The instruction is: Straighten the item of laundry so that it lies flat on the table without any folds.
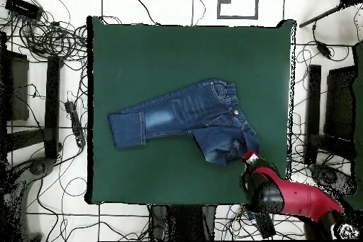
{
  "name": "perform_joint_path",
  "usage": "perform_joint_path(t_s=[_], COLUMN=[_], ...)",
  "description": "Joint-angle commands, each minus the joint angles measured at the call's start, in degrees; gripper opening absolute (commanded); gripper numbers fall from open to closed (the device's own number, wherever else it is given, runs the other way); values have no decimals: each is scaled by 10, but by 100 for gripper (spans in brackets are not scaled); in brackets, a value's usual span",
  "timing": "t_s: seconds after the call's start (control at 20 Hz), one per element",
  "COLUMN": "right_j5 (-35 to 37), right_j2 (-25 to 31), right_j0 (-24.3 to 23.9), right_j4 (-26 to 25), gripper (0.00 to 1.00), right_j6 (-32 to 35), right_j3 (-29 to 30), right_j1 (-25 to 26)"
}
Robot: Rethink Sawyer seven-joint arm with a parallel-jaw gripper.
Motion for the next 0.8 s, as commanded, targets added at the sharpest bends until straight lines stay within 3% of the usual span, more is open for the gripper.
perform_joint_path(t_s=[0.05, 0.4, 0.75, 0.8], right_j5=[71, 57, 46, 38], right_j2=[138, 106, 88, 83], right_j0=[29, 70, 85, 87], right_j4=[-48, -49, -44, -45], gripper=[0, 0, 0, 100], right_j6=[-112, -48, -31, -25], right_j3=[65, 63, 76, 77], right_j1=[-49, -50, -71, -73])
